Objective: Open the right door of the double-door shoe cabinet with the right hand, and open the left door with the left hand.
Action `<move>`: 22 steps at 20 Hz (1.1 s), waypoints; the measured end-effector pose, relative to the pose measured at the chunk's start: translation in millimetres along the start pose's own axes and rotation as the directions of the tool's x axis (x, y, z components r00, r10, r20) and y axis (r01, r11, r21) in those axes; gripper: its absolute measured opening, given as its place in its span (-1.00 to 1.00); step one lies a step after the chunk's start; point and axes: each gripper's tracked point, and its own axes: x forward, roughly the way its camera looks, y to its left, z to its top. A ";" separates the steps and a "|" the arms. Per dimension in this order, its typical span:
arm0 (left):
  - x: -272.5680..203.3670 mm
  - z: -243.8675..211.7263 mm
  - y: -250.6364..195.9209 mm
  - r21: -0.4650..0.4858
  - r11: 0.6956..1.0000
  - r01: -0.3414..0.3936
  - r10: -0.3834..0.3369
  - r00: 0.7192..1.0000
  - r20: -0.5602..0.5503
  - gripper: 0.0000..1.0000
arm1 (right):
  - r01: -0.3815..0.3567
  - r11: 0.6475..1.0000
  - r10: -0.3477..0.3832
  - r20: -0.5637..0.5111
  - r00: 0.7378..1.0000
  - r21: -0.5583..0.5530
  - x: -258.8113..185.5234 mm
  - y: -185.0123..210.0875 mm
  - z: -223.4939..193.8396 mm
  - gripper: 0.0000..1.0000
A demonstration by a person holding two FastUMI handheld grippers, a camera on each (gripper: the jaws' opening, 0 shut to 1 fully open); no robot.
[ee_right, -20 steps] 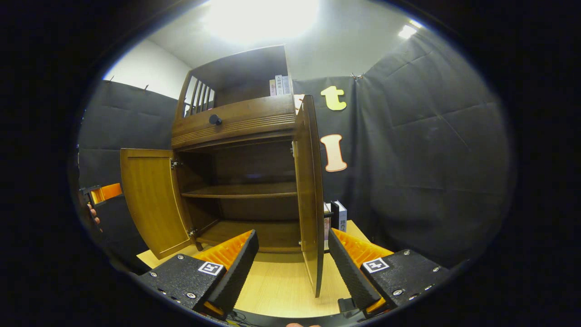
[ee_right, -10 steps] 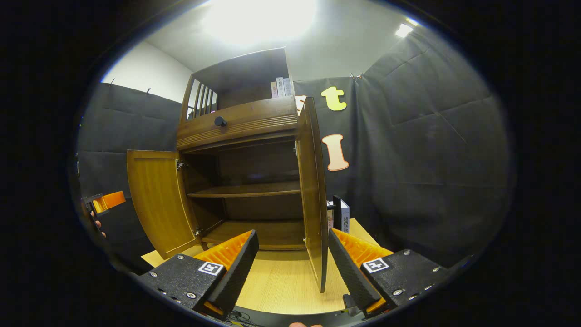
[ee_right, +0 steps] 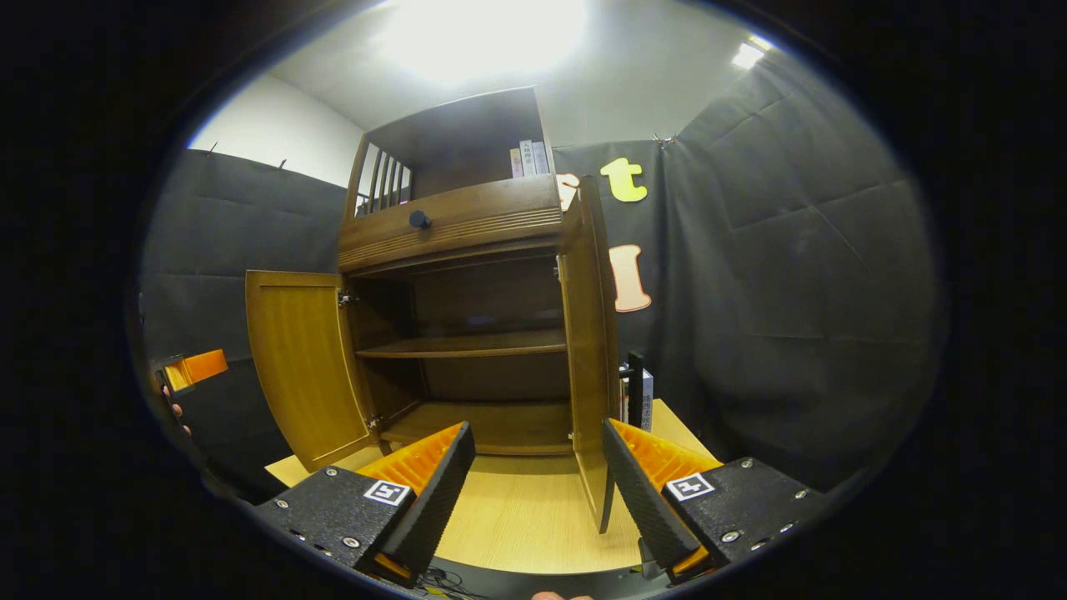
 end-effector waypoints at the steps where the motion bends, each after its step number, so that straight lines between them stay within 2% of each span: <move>1: -0.2 -1.1 1.7 -0.007 1.000 -0.007 0.007 1.000 0.004 1.00 | -0.001 1.000 0.001 -0.002 1.000 -0.001 1.2 2.4 -1.2 0.90; 2: 0.2 -2.6 3.5 -0.011 1.000 -0.013 0.013 1.000 0.010 1.00 | 0.000 1.000 0.000 -0.003 1.000 0.000 3.1 4.0 -1.7 0.82; 3: 1.7 -3.0 5.4 -0.010 1.000 -0.015 0.015 1.000 0.019 0.94 | 0.003 1.000 -0.003 -0.004 1.000 0.002 5.4 5.6 -3.1 0.82; 4: 3.0 -4.1 6.4 -0.005 1.000 -0.014 0.015 0.999 0.030 1.00 | 0.008 1.000 -0.008 -0.005 1.000 0.005 7.8 6.7 -4.3 0.90; 9: 26.1 -15.0 13.2 -0.024 0.999 -0.022 0.024 0.997 0.074 0.94 | 0.041 0.999 -0.040 -0.019 0.999 0.021 30.2 22.5 -14.9 0.91; 10: 32.3 -18.3 14.5 -0.025 1.000 -0.018 0.020 0.997 0.078 0.94 | 0.049 0.998 -0.048 -0.018 0.999 0.026 36.7 27.0 -15.9 0.82; 11: 40.2 -23.4 16.0 -0.018 1.000 -0.014 0.015 0.997 0.074 0.79 | 0.060 0.998 -0.060 -0.017 0.998 0.031 43.8 32.3 -16.1 0.82; 12: 47.7 -28.4 16.9 0.000 1.000 -0.006 0.006 0.998 0.060 1.00 | 0.074 0.997 -0.073 -0.013 0.997 0.036 51.9 36.6 -13.6 0.82; 13: 54.0 -35.5 15.0 0.020 1.000 0.008 -0.009 0.999 0.037 1.00 | 0.088 0.995 -0.088 -0.006 0.996 0.039 60.8 41.2 -9.7 0.90; 17: 74.2 -52.0 4.3 0.009 0.992 0.129 -0.129 0.991 -0.015 0.97 | 0.114 0.993 -0.116 0.034 0.993 0.034 98.5 62.7 11.9 0.92; 18: 75.8 -54.7 2.6 0.007 0.986 0.166 -0.166 0.986 -0.019 0.94 | 0.113 0.993 -0.115 0.055 0.992 0.037 104.9 68.7 16.4 0.92; 19: 80.1 -58.4 -1.0 0.012 0.982 0.190 -0.189 0.982 -0.021 1.00 | 0.104 0.994 -0.107 0.083 0.991 0.040 111.4 76.7 20.7 0.92; 22: 88.6 -72.2 -14.6 0.008 0.973 0.231 -0.230 0.972 -0.047 0.94 | 0.087 0.996 -0.086 0.111 0.990 -0.007 120.1 91.1 17.2 0.91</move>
